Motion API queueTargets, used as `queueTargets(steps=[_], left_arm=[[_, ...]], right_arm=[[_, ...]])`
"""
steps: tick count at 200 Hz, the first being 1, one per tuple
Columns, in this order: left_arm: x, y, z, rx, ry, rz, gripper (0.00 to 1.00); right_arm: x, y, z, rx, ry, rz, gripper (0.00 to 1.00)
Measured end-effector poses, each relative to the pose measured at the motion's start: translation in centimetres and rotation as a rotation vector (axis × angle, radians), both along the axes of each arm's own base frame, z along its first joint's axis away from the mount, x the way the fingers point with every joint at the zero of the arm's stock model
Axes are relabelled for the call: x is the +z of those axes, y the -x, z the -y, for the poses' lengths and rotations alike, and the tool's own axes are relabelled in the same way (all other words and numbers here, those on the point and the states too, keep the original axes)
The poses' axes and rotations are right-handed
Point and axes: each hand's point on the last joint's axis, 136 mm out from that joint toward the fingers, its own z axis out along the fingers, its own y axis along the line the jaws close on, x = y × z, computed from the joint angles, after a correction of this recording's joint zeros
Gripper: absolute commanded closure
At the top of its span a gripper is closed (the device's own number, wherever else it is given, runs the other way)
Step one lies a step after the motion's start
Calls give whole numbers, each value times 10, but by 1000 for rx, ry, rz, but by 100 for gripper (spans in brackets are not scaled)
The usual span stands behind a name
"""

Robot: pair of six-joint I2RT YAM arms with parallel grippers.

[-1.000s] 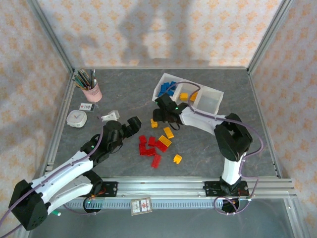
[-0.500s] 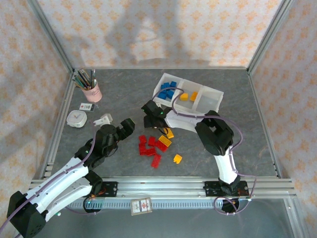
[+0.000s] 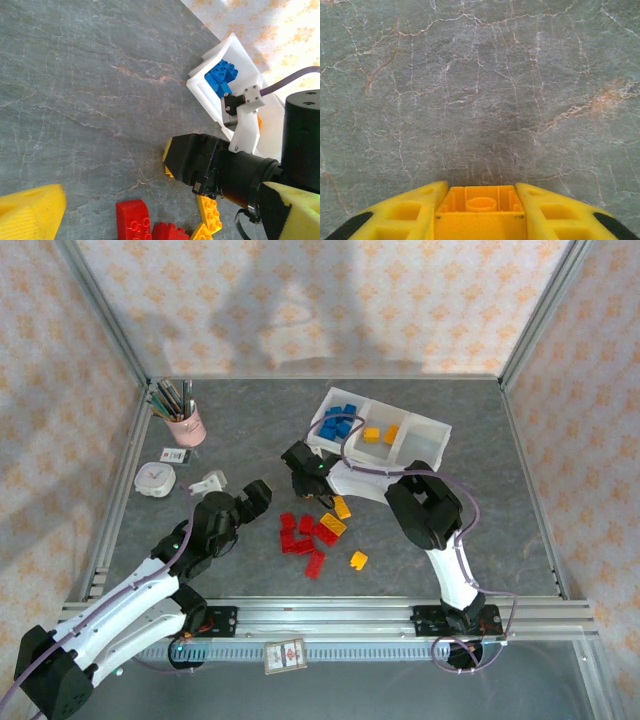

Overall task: Sort the legos into containers by color
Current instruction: Pick up the lego from the center of the table, then place the lego in the container.

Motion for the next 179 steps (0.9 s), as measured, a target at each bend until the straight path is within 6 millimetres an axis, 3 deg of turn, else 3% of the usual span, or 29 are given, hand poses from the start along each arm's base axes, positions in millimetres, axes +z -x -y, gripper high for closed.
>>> queueTargets(steps=[50, 72, 92, 112, 129, 157, 179], left_arm=[[0, 0, -1, 0, -3, -1, 1], [5, -2, 0, -10, -10, 7, 1], [16, -7, 5, -32, -19, 18, 1], [28, -12, 10, -52, -29, 30, 1], [35, -18, 16, -74, -40, 31, 1], [42, -29, 25, -108, -59, 23, 1], [44, -38, 34, -134, -75, 13, 1]], right_arm=[[14, 0, 5, -6, 4, 10, 69], [47, -6, 11, -23, -41, 49, 69], [89, -20, 25, -63, -102, 109, 69], [127, -40, 53, -131, -153, 169, 69], [143, -58, 83, -201, -167, 202, 69], [141, -86, 134, -308, -139, 213, 69], [123, -104, 166, -374, -94, 187, 69]])
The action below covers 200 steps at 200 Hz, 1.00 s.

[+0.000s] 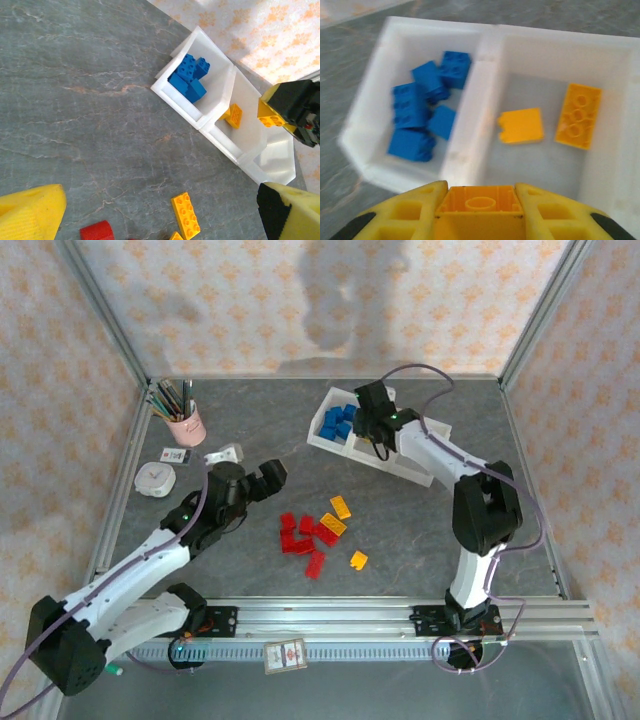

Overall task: Sort the legos into containers by color
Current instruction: Place the lego in the container.

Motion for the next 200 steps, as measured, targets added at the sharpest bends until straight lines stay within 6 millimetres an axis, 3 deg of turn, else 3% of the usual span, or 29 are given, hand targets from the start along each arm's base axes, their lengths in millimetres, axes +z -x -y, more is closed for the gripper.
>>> queueTargets(steps=[42, 74, 145, 200], left_arm=[[-5, -14, 14, -38, -21, -25, 1], [-7, -21, 18, -41, -17, -27, 1], [-2, -29, 19, -35, -8, -15, 1], [0, -32, 13, -17, -5, -10, 1]], right_arm=[[-39, -23, 26, -52, 50, -67, 66], [-46, -33, 25, -46, 65, -77, 58], [-37, -38, 23, -26, 70, -56, 52], [9, -13, 16, 25, -14, 2, 45]])
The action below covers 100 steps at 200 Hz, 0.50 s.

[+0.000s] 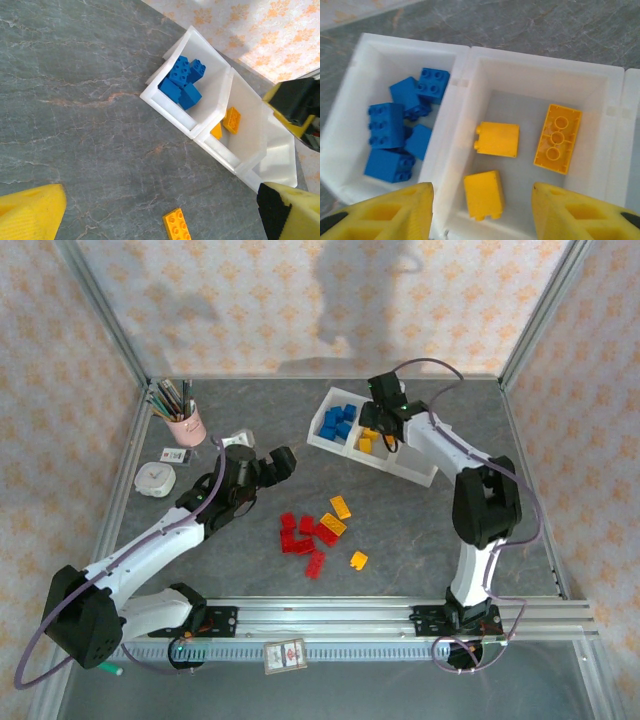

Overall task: Sort the legos into containers by color
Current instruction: Place the lego in the container, then pick up the lego from the center of the table.

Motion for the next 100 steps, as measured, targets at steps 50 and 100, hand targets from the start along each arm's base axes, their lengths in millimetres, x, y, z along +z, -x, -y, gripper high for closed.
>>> queueTargets(steps=[50, 100], left_arm=[[18, 8, -4, -5, 38, 45, 1], [3, 17, -7, -18, 36, 7, 1]], right_arm=[[-11, 47, -31, 118, 4, -54, 40], [-43, 115, -72, 271, 58, -150, 35]])
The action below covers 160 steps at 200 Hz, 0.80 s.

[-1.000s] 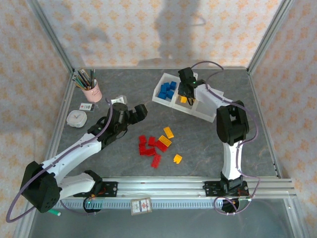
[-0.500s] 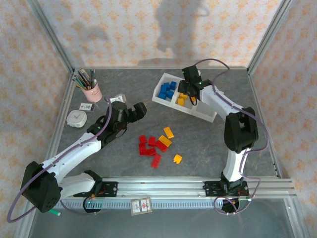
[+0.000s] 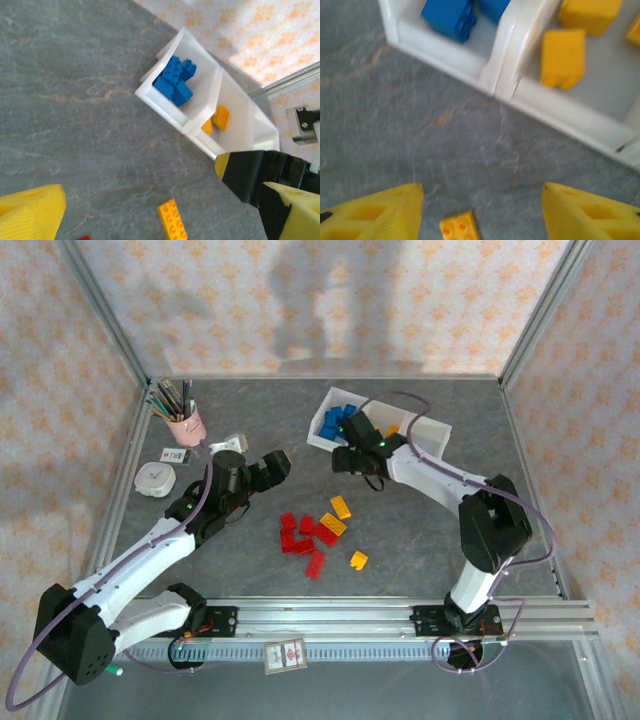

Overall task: Sort the legos into containers by color
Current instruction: Pick up the lego from the center of the table.

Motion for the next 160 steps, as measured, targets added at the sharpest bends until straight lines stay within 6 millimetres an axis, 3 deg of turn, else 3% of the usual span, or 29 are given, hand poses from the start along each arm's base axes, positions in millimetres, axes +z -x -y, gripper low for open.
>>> queueTargets(steps=[38, 75, 115, 160], left_arm=[[-16, 15, -5, -14, -12, -40, 1], [-23, 22, -8, -21, -24, -64, 1], [-28, 25, -8, -25, -26, -73, 1], [-35, 27, -9, -28, -34, -82, 1]], right_arm=[[-31, 46, -10, 67, 53, -80, 31], [-51, 70, -9, 63, 70, -142, 28], [-55, 73, -24, 73, 39, -143, 29], [-83, 71, -20, 39, 95, -184, 35]])
